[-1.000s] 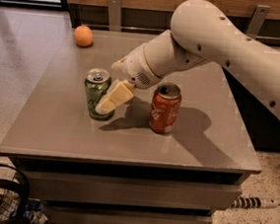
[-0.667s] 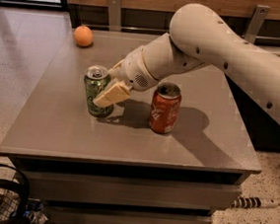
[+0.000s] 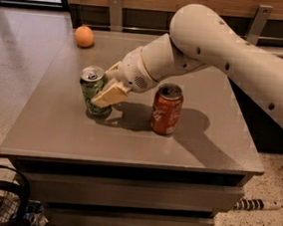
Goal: Move green can near orange
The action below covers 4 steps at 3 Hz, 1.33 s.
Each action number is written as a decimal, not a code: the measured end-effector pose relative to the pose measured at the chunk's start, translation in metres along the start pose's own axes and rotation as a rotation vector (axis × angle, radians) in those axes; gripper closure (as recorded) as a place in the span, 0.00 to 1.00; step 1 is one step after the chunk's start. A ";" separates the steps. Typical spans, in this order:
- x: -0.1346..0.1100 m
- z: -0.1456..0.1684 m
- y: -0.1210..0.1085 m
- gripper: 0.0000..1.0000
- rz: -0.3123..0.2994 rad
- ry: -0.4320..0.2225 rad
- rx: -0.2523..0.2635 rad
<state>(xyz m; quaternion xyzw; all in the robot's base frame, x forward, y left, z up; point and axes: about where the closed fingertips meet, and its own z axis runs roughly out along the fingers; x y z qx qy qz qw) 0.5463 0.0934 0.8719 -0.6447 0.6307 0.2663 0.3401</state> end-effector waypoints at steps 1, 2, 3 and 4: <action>-0.001 0.001 0.001 1.00 -0.002 0.000 -0.003; -0.003 -0.001 -0.001 1.00 0.000 0.004 -0.001; -0.014 -0.017 -0.014 1.00 0.017 0.037 0.014; -0.024 -0.029 -0.043 1.00 0.056 0.078 0.000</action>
Offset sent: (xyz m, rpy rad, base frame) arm -0.0009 0.0016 -0.0002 -0.0004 0.0003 0.0034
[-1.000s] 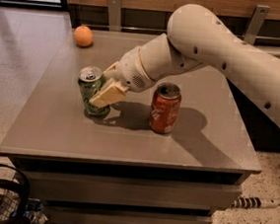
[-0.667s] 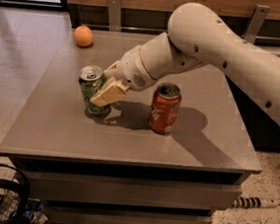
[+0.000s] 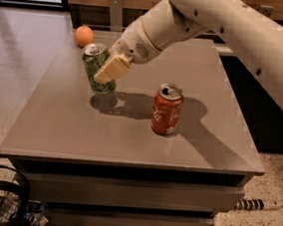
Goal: Move green can near orange
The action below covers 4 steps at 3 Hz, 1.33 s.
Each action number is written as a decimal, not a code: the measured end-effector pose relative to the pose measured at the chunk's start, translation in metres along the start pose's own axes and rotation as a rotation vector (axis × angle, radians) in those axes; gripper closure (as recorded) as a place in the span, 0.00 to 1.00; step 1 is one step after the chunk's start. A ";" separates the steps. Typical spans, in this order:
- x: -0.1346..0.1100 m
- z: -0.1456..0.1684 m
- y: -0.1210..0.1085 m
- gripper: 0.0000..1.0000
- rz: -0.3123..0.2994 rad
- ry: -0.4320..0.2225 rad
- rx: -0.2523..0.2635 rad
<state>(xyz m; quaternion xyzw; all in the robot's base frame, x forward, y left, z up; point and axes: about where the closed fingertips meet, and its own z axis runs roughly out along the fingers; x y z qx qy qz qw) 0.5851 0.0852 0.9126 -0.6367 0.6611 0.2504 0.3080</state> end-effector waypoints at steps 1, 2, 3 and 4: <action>-0.011 -0.005 -0.039 1.00 0.037 0.027 -0.019; -0.020 -0.008 -0.083 1.00 0.051 0.003 0.007; -0.044 -0.044 -0.126 1.00 0.008 -0.069 0.167; -0.047 -0.049 -0.144 1.00 -0.004 -0.090 0.283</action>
Offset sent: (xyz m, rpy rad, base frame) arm 0.1562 -0.0056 0.0898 0.0901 -0.0627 -0.1068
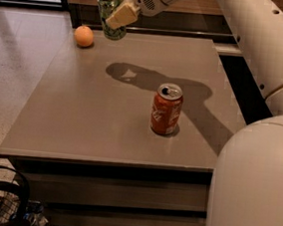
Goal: Move green can near orange
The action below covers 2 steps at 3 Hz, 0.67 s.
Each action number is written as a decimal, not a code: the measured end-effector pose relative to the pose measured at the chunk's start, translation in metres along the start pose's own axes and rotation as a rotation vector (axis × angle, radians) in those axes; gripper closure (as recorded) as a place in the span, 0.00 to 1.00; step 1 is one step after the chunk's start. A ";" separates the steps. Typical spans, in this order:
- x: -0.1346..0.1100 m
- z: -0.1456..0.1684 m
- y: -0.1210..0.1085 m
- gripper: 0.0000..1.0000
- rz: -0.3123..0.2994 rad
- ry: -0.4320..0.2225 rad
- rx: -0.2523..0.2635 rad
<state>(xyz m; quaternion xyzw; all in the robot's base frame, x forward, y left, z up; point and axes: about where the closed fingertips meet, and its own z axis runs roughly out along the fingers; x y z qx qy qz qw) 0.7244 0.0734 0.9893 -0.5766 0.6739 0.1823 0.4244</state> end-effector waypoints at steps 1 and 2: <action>0.009 0.017 -0.018 1.00 0.032 0.020 0.060; 0.010 0.019 -0.019 1.00 0.035 0.020 0.057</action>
Offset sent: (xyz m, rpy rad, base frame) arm 0.0183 0.0016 -0.0099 -0.0058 -0.0083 -0.0550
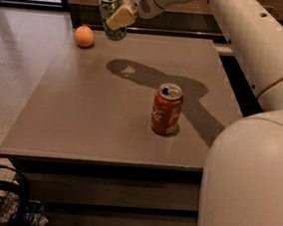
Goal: Move green can near orange
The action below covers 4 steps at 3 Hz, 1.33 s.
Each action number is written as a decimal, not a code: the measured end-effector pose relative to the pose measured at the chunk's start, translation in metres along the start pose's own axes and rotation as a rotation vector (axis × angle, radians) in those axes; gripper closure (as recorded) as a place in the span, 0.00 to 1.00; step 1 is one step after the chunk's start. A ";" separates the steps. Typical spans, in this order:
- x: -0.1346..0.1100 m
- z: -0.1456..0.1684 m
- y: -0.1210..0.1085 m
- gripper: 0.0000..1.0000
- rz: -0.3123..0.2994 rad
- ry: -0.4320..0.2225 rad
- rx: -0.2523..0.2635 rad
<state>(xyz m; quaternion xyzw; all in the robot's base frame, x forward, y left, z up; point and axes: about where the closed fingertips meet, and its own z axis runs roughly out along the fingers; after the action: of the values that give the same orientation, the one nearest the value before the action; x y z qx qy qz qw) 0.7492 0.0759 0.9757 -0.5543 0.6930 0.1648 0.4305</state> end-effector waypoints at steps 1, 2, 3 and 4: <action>0.003 0.009 -0.005 1.00 0.014 -0.001 -0.016; 0.023 0.019 -0.025 1.00 0.079 -0.002 -0.020; 0.038 0.023 -0.046 1.00 0.145 0.027 0.020; 0.047 0.027 -0.060 1.00 0.224 0.101 0.118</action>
Offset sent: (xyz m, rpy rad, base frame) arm 0.0804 -0.0382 -0.0338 0.0880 0.1240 -0.0978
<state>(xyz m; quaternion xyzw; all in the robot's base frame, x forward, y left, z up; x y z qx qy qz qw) 0.8148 0.0459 0.9388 -0.4548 0.7800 0.1427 0.4056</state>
